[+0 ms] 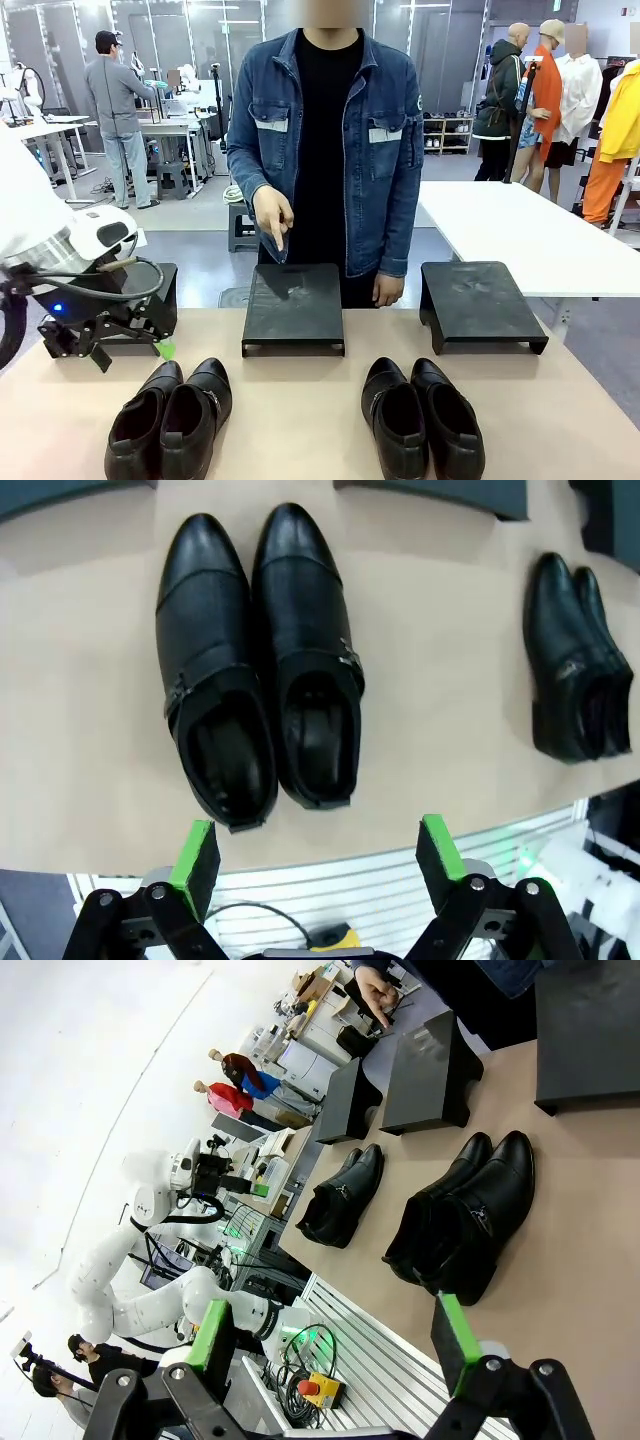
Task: Place the shoes on the stand as instructed by the person.
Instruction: Pick up one pair of Shoes and place it on the Shoes Stand indicated by the person.
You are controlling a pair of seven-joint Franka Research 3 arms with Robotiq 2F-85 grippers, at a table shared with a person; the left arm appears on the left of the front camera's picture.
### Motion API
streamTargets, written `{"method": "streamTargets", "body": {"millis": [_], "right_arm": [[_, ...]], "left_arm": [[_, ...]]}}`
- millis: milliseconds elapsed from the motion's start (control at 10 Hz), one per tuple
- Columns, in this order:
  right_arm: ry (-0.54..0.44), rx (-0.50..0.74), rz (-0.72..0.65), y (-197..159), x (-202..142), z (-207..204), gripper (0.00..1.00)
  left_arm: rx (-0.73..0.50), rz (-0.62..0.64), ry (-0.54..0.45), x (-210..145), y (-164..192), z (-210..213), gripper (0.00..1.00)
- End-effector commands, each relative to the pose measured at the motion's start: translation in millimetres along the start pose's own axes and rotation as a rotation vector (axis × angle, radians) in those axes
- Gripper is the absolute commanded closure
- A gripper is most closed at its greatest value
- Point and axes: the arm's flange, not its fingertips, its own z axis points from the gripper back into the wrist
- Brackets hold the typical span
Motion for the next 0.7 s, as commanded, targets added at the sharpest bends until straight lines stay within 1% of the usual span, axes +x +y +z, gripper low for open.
{"method": "streamTargets", "body": {"millis": [0,100,200,600], "right_arm": [[-0.010,0.008,0.022,0,1,2,0.00],[-0.010,0.008,0.022,0,1,2,0.00],[-0.010,0.008,0.022,0,1,2,0.00],[-0.010,0.008,0.022,0,1,2,0.00]], "left_arm": [[0.069,0.064,-0.032,-29,18,-45,0.00],[0.077,0.087,-0.011,-31,22,-56,0.00],[0.087,0.102,-0.015,-34,25,-67,0.00],[0.099,0.102,0.032,-48,36,-103,0.00]]}}
